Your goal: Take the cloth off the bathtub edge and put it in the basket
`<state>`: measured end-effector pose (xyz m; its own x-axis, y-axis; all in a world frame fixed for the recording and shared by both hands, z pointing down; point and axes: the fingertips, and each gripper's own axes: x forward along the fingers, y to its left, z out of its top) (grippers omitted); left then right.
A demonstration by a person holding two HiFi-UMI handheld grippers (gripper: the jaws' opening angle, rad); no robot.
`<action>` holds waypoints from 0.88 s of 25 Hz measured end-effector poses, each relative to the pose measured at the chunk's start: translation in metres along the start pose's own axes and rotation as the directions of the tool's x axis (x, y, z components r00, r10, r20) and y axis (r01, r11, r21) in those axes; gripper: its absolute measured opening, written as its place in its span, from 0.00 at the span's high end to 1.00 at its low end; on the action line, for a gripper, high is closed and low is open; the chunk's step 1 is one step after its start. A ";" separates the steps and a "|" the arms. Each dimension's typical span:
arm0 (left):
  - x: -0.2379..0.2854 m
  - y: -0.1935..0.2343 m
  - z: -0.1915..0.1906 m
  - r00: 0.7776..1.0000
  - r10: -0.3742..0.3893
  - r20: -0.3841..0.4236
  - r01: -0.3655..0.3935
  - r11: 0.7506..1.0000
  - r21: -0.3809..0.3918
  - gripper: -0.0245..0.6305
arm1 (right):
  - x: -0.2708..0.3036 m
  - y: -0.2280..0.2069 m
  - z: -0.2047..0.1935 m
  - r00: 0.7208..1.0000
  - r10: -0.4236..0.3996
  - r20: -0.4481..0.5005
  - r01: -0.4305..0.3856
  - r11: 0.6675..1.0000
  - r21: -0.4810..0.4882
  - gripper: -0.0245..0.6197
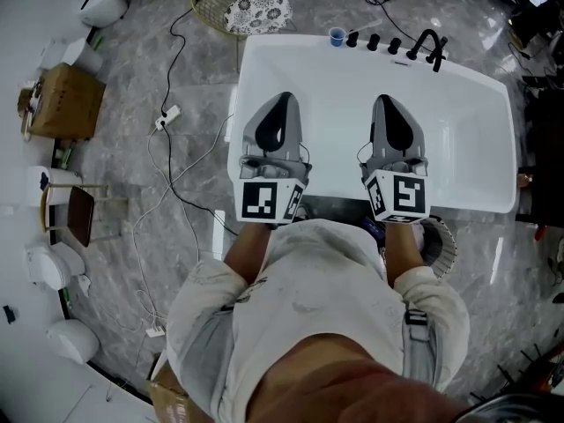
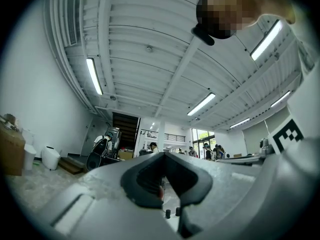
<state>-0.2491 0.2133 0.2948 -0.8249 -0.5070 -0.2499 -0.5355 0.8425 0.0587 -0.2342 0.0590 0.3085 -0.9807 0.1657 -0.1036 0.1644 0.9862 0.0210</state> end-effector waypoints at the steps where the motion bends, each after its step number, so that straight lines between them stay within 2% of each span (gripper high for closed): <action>1: 0.000 0.000 0.000 1.000 -0.002 0.000 0.002 1.000 -0.001 0.96 | 0.000 0.001 0.001 1.000 0.003 0.005 -0.002 1.000 -0.006 0.96; 22: 0.001 0.000 -0.009 1.000 -0.008 -0.017 0.008 1.000 0.014 0.96 | 0.004 0.003 -0.004 1.000 -0.006 -0.014 0.005 1.000 -0.030 0.96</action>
<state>-0.2513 0.2114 0.3029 -0.8237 -0.5166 -0.2337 -0.5396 0.8408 0.0432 -0.2382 0.0622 0.3120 -0.9830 0.1602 -0.0900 0.1562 0.9865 0.0502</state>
